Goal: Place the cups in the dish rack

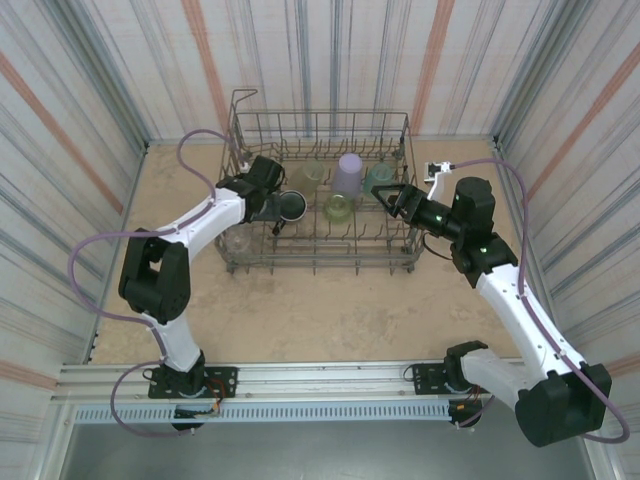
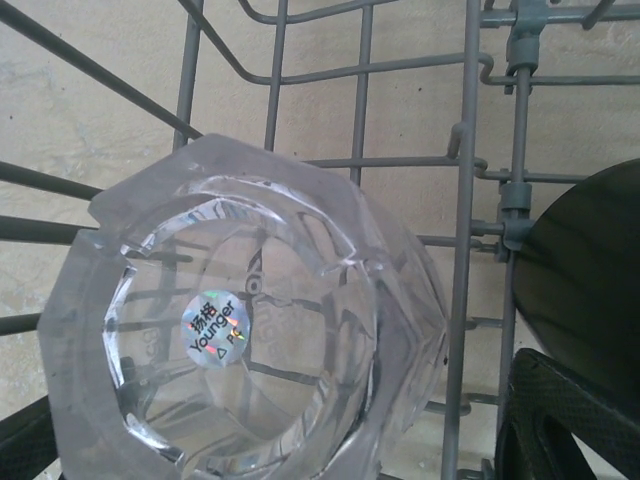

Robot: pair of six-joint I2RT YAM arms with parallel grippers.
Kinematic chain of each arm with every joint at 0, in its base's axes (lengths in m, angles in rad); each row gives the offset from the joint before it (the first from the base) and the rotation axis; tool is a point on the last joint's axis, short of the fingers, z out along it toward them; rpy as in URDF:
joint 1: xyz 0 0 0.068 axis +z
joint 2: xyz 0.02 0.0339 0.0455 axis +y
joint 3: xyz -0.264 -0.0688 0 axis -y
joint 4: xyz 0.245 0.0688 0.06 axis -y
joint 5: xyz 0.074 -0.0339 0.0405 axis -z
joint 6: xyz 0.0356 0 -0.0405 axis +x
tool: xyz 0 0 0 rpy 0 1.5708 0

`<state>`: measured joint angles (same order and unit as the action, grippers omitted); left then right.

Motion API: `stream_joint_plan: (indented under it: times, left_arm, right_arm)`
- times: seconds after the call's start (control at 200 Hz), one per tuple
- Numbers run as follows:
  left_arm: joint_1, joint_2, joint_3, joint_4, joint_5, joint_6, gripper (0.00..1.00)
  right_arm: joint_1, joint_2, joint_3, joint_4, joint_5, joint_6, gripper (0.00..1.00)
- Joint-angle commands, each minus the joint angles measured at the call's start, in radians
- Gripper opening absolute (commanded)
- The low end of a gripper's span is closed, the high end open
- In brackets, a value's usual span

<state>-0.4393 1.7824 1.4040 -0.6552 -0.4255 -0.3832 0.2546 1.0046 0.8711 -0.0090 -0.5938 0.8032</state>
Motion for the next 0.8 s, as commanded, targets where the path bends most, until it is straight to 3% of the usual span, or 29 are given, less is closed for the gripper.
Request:
stream_joint_plan:
  times: [0.0,0.165,0.331,0.626,0.791]
  left_arm:
    - [0.041,-0.122,0.124,-0.046,-0.091,-0.066,0.99]
    - [0.112,-0.12,0.111,-0.048,0.077,-0.179,0.99]
    - [0.164,-0.134,0.067,-0.016,0.178,-0.269,0.99]
    - [0.165,-0.143,0.181,-0.12,0.172,-0.287,0.99]
    - [0.179,-0.156,0.169,-0.118,0.25,-0.313,0.99]
  right_arm:
    - [-0.003,-0.04,-0.013,-0.02,0.021,0.006,0.91]
    - [-0.002,-0.04,-0.015,-0.016,0.023,0.01,0.91]
    - [-0.003,-0.05,-0.014,-0.032,0.026,0.002,0.91]
    - [-0.005,-0.051,-0.011,-0.036,0.032,-0.002,0.91]
    - [-0.005,-0.046,-0.01,-0.032,0.031,-0.002,0.91]
